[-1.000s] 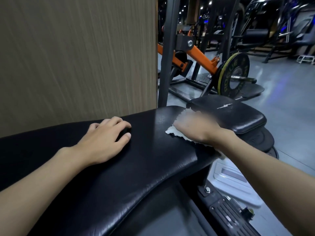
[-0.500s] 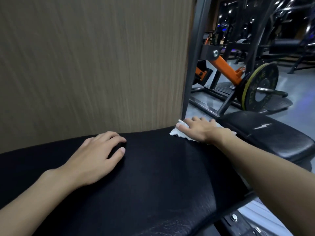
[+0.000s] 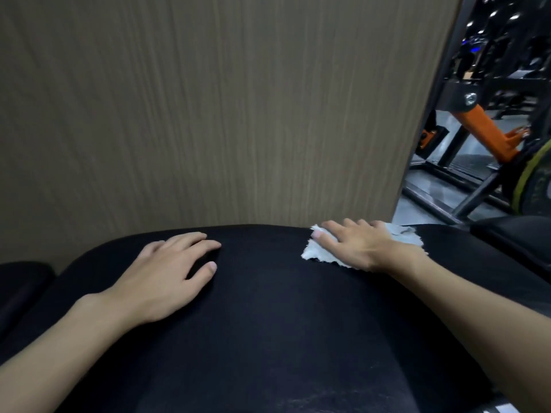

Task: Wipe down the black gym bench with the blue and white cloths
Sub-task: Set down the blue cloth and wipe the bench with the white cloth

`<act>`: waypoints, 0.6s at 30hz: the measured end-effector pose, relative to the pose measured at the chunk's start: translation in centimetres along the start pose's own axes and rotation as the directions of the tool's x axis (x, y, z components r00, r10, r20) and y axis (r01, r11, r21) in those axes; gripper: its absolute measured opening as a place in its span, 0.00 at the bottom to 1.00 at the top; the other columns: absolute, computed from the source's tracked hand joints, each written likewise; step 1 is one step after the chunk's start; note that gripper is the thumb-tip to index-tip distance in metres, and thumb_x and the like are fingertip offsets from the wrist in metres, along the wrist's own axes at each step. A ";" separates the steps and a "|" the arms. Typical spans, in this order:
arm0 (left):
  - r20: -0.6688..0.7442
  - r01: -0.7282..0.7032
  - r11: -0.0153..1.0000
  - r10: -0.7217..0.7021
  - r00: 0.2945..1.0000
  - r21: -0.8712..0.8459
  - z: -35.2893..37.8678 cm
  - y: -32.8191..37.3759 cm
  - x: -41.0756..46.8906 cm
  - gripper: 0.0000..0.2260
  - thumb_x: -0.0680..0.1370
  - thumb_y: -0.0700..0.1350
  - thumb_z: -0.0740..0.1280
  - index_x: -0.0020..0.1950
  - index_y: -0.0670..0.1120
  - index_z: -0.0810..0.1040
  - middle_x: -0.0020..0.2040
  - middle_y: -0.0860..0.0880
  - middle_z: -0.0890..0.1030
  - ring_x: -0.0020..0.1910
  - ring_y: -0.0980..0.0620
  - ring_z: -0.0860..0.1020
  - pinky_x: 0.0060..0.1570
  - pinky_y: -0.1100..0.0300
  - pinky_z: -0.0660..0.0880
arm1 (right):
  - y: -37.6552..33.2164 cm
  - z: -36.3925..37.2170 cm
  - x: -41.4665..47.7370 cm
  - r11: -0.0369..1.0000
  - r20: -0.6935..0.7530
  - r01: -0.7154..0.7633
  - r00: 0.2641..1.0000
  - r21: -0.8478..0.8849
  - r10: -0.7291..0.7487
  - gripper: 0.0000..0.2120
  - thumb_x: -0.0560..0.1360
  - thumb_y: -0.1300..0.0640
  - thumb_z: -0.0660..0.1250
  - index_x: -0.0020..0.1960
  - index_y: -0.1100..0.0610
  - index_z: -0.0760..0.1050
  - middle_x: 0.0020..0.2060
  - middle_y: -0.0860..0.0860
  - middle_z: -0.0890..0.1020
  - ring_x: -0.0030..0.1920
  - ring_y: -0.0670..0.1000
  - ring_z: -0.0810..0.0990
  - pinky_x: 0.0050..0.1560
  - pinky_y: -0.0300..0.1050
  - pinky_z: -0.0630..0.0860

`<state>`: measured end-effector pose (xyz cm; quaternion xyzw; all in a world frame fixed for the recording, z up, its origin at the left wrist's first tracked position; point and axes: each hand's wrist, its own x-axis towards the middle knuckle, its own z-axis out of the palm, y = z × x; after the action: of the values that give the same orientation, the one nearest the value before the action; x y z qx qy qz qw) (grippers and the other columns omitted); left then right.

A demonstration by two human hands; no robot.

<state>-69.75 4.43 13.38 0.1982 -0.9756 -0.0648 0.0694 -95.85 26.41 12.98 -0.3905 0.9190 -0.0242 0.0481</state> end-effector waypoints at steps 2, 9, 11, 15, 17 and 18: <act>-0.008 0.063 0.998 -0.063 0.998 0.010 -0.2 -2.1 -1.0 0.23 0.79 0.63 0.48 0.74 0.64 0.60 0.76 0.62 0.58 0.75 0.62 0.53 0.75 0.52 0.49 | -1.3 -0.1 0.1 1.000 0.013 -0.017 1.000 -0.020 0.017 0.34 0.74 0.27 0.36 0.70 0.40 0.64 0.65 0.51 0.73 0.67 0.58 0.69 0.67 0.60 0.59; -0.012 0.100 0.995 -0.100 0.995 0.000 -1.0 -5.1 -4.0 0.32 0.71 0.70 0.41 0.74 0.65 0.59 0.76 0.64 0.57 0.75 0.64 0.51 0.75 0.50 0.49 | -11.3 0.6 2.8 0.988 0.045 0.149 0.988 -0.029 -0.147 0.36 0.75 0.27 0.40 0.78 0.42 0.53 0.72 0.52 0.66 0.71 0.58 0.65 0.67 0.60 0.59; -0.020 0.133 0.991 -0.133 0.991 0.014 -1.5 -6.9 -5.4 0.34 0.70 0.71 0.39 0.74 0.65 0.59 0.76 0.65 0.57 0.75 0.64 0.51 0.75 0.49 0.49 | -13.4 0.8 3.6 0.983 0.044 0.183 0.982 -0.025 -0.182 0.36 0.75 0.28 0.40 0.78 0.42 0.52 0.72 0.52 0.65 0.71 0.58 0.64 0.67 0.60 0.59; -0.019 0.212 0.976 -0.211 0.977 0.050 -2.4 -10.5 -8.6 0.33 0.71 0.71 0.40 0.74 0.66 0.57 0.76 0.64 0.56 0.75 0.63 0.51 0.75 0.46 0.48 | -18.0 1.1 4.7 0.962 0.053 0.274 0.961 -0.019 -0.273 0.35 0.76 0.28 0.40 0.79 0.42 0.51 0.72 0.51 0.65 0.72 0.56 0.62 0.68 0.59 0.57; -0.012 0.261 0.963 -0.261 0.965 0.072 -2.7 -12.2 -10.2 0.30 0.73 0.70 0.42 0.74 0.66 0.56 0.76 0.63 0.57 0.75 0.62 0.51 0.75 0.45 0.48 | -20.7 1.4 5.2 0.946 0.055 0.325 0.945 -0.018 -0.323 0.35 0.76 0.28 0.40 0.79 0.42 0.51 0.72 0.50 0.66 0.72 0.56 0.62 0.69 0.59 0.56; -0.013 0.283 0.956 -0.283 0.959 0.079 -2.9 -12.9 -11.1 0.29 0.74 0.69 0.43 0.74 0.65 0.56 0.76 0.62 0.57 0.76 0.62 0.51 0.75 0.45 0.48 | -22.0 1.5 5.4 0.938 0.055 0.347 0.937 -0.019 -0.346 0.35 0.76 0.28 0.39 0.79 0.42 0.51 0.72 0.50 0.66 0.72 0.56 0.62 0.69 0.59 0.56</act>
<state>-54.26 -3.29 13.03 0.3383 -0.9390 -0.0346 0.0523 -83.67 7.24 12.94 -0.5472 0.8347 -0.0094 0.0612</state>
